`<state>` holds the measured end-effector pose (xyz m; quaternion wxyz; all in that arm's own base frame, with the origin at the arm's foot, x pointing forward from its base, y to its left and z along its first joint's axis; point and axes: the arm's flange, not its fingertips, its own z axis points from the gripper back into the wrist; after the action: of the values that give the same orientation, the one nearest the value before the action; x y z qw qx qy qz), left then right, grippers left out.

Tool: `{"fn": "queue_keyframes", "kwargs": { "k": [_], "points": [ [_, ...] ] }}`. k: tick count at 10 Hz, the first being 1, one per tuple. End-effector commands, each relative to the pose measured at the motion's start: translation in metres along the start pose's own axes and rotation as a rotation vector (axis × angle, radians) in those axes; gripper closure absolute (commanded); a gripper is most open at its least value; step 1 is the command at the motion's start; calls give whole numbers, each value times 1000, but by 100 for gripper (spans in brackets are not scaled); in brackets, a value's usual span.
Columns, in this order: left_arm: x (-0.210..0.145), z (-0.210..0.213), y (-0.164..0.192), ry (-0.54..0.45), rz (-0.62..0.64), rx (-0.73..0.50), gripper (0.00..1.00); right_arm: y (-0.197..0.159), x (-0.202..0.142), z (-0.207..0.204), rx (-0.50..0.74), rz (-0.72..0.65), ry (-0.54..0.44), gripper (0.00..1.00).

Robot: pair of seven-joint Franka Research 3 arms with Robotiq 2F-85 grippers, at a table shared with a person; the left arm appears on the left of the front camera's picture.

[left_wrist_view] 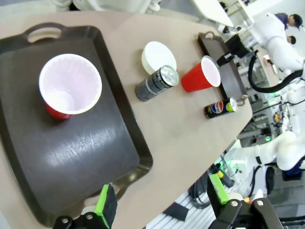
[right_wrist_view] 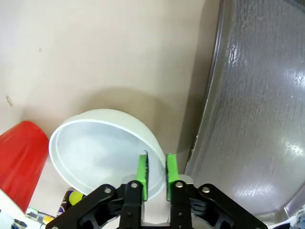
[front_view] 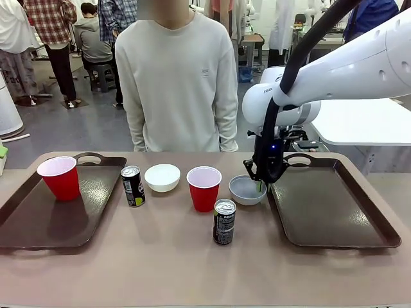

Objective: Prepare tableware on both trays.
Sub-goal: Pick up a Picnic Bowl from the table and place it on a Handle tray.

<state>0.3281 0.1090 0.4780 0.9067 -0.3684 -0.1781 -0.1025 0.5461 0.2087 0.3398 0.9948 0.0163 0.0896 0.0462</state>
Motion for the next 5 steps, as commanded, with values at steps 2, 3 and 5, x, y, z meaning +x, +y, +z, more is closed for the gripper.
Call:
{"fn": "queue_keyframes", "kwargs": {
  "k": [2, 3, 5],
  "points": [
    [1, 1, 0, -10, -6, -19, 0, -3, 5, 2, -16, 0, 13, 100],
    [1, 1, 0, -10, -6, -19, 0, -3, 5, 2, -15, -1, 14, 100],
    [1, 1, 0, -10, -6, -19, 0, -4, 3, 5, -16, 2, 26, 100]
  ]
}}
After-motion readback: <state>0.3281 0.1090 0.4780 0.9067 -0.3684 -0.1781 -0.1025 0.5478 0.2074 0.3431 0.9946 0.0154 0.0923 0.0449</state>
